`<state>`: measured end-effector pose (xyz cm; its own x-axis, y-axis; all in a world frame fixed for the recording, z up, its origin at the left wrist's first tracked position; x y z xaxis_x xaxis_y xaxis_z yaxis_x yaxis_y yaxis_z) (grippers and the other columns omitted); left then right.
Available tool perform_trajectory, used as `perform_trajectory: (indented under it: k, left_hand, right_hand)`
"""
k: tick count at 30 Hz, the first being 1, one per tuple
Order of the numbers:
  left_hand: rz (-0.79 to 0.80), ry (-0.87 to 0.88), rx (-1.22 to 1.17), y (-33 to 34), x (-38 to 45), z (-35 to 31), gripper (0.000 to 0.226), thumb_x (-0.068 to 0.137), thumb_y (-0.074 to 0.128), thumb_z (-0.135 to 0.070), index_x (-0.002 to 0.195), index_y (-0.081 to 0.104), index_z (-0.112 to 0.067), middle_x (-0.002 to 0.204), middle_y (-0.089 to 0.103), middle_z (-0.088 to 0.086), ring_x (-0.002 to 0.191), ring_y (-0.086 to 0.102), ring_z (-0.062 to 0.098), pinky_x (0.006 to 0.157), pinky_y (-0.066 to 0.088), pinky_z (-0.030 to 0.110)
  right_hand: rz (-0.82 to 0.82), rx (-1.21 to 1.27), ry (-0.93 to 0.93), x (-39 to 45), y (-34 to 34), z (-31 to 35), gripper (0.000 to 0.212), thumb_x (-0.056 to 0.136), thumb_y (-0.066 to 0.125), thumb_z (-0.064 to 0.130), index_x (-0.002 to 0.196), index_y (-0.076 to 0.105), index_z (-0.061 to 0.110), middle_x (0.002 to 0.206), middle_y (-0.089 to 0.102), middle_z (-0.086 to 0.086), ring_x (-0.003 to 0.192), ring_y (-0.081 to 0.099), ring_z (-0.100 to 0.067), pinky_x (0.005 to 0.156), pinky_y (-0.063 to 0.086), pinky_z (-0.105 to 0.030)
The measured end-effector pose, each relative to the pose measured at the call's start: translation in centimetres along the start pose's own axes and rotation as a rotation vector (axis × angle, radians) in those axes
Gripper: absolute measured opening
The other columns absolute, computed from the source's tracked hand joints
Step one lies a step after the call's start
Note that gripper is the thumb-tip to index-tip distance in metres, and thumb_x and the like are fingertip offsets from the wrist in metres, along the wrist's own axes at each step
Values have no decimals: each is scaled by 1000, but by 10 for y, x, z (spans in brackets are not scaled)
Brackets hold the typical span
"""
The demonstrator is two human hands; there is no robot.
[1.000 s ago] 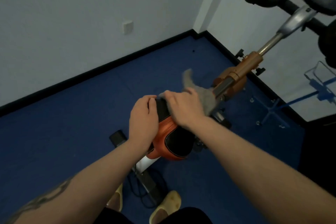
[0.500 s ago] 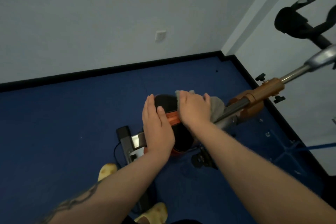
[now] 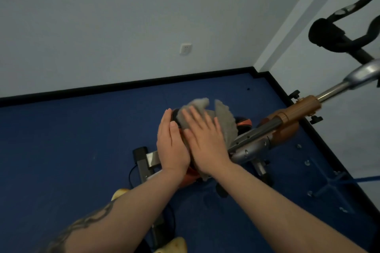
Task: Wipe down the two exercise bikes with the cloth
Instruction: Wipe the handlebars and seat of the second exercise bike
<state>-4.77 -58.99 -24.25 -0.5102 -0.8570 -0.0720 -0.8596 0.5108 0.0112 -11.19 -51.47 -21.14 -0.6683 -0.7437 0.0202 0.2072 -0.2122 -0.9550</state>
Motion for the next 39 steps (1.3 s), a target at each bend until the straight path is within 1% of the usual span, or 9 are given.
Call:
perform_trajectory:
  k: [3,8,13,16,22,27,32,37,39]
  left_hand:
    - [-1,-32,-33,0,3,-1,46,103,33,-34,145,43,-19,147,46,-4,135,40,5,116,30,39]
    - [98,-7,89,4,2,-9,51,106,23,-40,153,25,-21,157,30,-4,143,26,5,120,22,37]
    - [189,74,100,-6,-35,-5,59,104,22,-46,156,12,-19,161,20,-5,146,19,4,120,22,39]
    - [217,41,258,-10,-51,7,67,100,23,-53,156,-1,-25,163,1,-10,147,4,1,122,12,34]
    - [266,37,446,-18,-50,10,70,100,28,-51,155,-6,-26,163,-3,-12,147,0,1,116,7,22]
    - [255,125,450,-23,-56,4,72,95,27,-56,156,4,-25,161,-3,-14,147,4,3,118,15,27]
    - [273,278,606,-24,-21,-13,58,103,35,-37,155,18,-19,162,10,-5,147,6,6,120,10,29]
    - [523,445,924,9,18,-27,54,104,30,-38,154,22,-18,162,16,-4,149,3,13,122,6,35]
    - [578,500,1040,18,27,-30,54,105,28,-40,154,22,-20,161,20,-4,149,6,16,122,8,36]
  right_hand:
    - [92,38,-210,14,-7,9,49,102,17,45,151,21,44,161,15,18,149,7,-10,120,2,-36]
    - [145,6,-84,57,-5,13,40,104,27,43,139,45,34,148,39,12,135,35,-16,108,25,-37]
    - [91,-9,-329,21,-3,14,41,100,27,44,138,44,40,154,29,13,143,18,-21,118,9,-41]
    - [210,14,-383,46,-5,11,37,100,38,47,133,51,37,149,35,13,139,24,-20,113,17,-39]
    - [444,95,-103,96,3,23,29,97,36,53,92,63,42,114,60,11,110,53,-16,85,40,-37]
    - [161,25,-508,54,-4,34,35,93,42,47,103,72,31,118,62,15,119,46,-11,104,29,-34]
    - [27,244,-43,59,-13,-16,41,98,41,52,127,61,32,132,61,7,121,54,-15,101,41,-41]
    - [-259,-1,164,24,-29,-81,46,100,39,47,94,74,18,96,72,-3,92,63,-24,86,43,-41]
    - [-297,111,420,19,-32,-110,46,102,39,41,101,73,11,110,66,-12,104,57,-29,96,39,-44]
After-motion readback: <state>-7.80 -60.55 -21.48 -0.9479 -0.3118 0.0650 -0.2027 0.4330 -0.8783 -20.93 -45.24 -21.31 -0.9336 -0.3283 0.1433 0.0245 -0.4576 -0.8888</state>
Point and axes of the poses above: each hand's wrist, its own x-axis towards the middle knuckle, its own y-axis out of the palm, z = x × y, the point moved 5 cm from there along x, towards the middle knuckle
